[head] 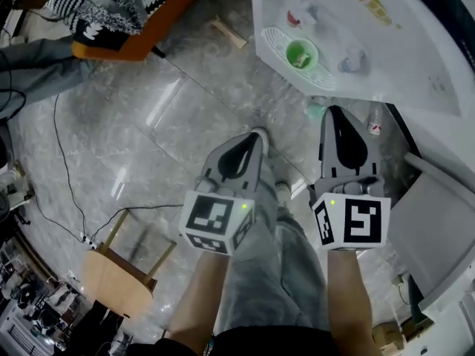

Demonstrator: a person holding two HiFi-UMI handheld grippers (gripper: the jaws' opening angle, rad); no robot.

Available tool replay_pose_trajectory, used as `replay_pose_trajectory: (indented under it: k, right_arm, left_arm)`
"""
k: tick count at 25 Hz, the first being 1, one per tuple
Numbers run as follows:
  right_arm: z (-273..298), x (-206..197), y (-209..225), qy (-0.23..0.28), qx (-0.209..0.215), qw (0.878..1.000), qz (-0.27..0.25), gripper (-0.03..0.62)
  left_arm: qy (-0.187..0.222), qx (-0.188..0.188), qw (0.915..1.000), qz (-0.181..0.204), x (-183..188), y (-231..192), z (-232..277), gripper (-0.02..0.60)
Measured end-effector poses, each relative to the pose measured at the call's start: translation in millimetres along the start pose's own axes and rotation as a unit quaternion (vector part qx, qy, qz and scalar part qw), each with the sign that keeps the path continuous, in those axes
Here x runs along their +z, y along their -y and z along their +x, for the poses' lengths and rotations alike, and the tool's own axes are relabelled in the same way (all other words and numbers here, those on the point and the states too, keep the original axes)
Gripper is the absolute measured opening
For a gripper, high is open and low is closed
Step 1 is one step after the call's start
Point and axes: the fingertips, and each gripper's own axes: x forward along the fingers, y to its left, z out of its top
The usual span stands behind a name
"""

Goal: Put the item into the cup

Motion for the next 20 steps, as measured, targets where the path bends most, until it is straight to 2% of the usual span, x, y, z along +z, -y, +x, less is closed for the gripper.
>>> replay_pose_trajectory:
  k: [5, 11, 13, 20]
  right_arm:
    - [-73.7, 46.9, 9.9, 0.026, 0.017, 0.999, -0.031, 0.017]
    - [-141.1, 108.5, 25.6, 0.074, 0.008, 0.997, -0.022, 0.011]
    - [-162.3, 135.2, 21.3, 0.095, 0.015, 0.995, -0.028, 0.010]
    - [-253.0, 208.1, 12.2, 0.148, 0.061, 0.987, 0.013, 0.009]
  left_arm:
    - [0.034, 0.010, 0.9993, -0.012, 23.9, 41.7, -44.0, 0.012]
    - [0.092, -0.011, 0.9953, 0.029, 81.8, 108.0, -96.0, 0.012]
    - [0.108, -0.014, 0.9937, 0.025, 96.6, 130.4, -117.2, 0.012]
    - [0.158, -0.034, 0.9861, 0.038, 146.4, 232.2, -199.8, 0.012]
